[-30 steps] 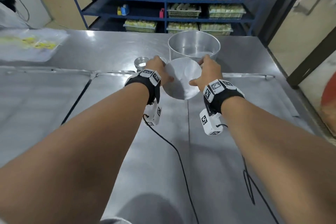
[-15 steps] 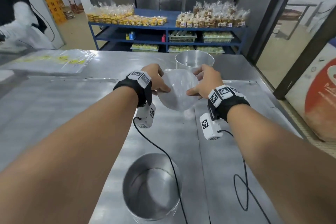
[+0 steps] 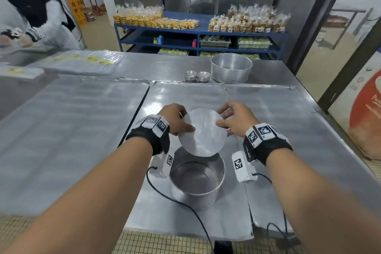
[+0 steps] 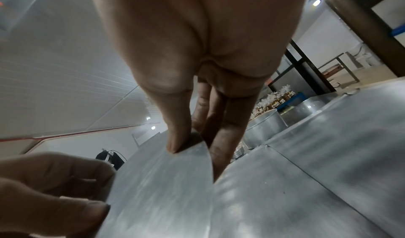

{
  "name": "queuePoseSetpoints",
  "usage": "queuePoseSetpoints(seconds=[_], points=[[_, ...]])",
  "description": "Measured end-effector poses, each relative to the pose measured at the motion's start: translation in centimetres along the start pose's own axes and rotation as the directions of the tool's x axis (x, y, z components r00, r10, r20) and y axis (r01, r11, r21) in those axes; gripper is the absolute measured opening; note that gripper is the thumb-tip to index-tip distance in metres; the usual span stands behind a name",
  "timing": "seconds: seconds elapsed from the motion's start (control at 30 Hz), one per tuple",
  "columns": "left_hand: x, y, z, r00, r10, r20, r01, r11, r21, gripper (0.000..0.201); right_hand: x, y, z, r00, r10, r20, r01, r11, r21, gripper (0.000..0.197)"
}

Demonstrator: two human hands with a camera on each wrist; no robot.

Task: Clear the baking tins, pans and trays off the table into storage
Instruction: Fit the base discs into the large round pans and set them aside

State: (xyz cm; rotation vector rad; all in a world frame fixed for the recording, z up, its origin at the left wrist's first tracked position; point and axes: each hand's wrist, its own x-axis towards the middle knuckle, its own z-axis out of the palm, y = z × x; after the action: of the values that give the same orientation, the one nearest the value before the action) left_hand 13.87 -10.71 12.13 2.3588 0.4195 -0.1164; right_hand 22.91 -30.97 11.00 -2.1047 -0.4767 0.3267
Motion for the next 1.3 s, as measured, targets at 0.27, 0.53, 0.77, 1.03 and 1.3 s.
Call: queuePoseSetpoints(seconds=[0.27,0.53,0.77,1.03,1.3], points=[[-2.7,-2.5,2.1,0.992,0.123,-0.004,-0.122,0.989,0.078,0.02,-3.3,1.2,1.8,0.988,-0.017,0.151,0.013,1.0,0.029,0.02],[-4.9,-3.0,4.0,0.97,0.212,0.12,-0.229,0.962,0.152,0.027,-5.3,1.5,4.2,0.981,-0.033,0.193,0.07,0.98,-0.188,0.026],[-5.5,-3.6,5.5,0.963,0.18,0.198,-0.23,0.935,0.268,0.043,-6.2,1.5,5.5,0.968,0.024,0.248,0.063,0.94,-0.336,0.02],[-5.0,-4.5,5.5,0.973,0.219,-0.075,-0.202,0.962,0.185,0.045,-5.7,2.7,4.8,0.992,-0.033,0.124,0.083,0.903,-0.421,0.017],[-4.0,-5.4,5.0,0.99,-0.131,0.057,0.113,0.961,0.251,0.014,-6.1,4.6,4.0,0.981,0.191,0.028,-0.187,0.976,-0.112,0.026]])
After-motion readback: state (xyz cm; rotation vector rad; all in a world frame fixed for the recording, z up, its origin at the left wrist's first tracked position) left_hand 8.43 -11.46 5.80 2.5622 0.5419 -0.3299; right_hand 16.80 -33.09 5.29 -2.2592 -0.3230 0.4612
